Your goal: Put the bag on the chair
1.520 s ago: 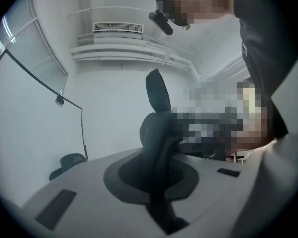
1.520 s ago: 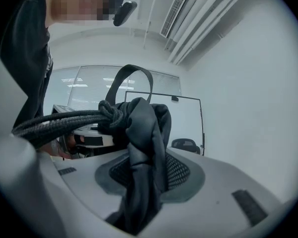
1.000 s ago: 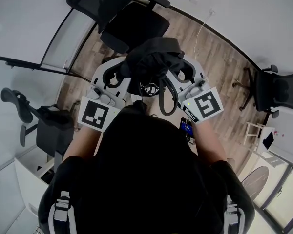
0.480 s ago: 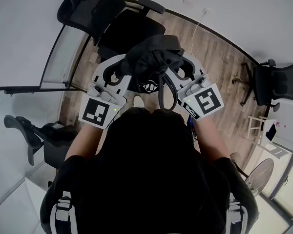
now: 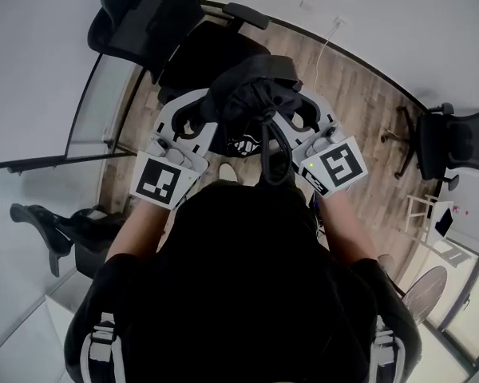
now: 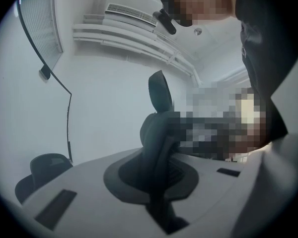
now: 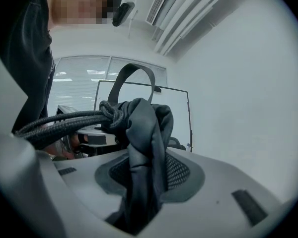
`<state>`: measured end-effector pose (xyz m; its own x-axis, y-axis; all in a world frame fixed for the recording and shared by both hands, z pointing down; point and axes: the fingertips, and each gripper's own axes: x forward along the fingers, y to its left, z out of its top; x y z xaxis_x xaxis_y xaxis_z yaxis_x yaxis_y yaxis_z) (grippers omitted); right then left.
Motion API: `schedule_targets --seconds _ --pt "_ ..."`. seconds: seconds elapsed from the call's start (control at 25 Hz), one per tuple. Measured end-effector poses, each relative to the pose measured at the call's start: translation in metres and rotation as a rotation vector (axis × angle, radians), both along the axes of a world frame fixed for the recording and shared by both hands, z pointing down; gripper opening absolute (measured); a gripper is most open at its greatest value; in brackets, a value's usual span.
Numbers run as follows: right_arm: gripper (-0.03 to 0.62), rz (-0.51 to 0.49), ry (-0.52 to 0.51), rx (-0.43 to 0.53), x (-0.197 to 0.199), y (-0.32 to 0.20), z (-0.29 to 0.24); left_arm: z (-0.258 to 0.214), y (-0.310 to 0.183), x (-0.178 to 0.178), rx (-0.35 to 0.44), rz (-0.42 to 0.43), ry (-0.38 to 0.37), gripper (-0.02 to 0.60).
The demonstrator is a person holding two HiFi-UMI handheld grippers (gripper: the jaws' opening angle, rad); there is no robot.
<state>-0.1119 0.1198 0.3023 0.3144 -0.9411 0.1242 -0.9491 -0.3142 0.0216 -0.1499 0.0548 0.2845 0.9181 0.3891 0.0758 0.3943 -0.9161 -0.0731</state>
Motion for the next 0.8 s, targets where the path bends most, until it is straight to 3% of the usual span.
schedule_targets --seconds 0.24,0.8 --pt "0.132 -0.059 -0.007 0.01 0.058 0.009 0.008 0.008 0.014 0.053 -0.005 -0.032 -0.018 0.031" --pt "0.132 -0.299 0.04 0.011 0.22 0.062 0.011 0.016 0.082 0.2 0.012 -0.254 -0.03 0.031"
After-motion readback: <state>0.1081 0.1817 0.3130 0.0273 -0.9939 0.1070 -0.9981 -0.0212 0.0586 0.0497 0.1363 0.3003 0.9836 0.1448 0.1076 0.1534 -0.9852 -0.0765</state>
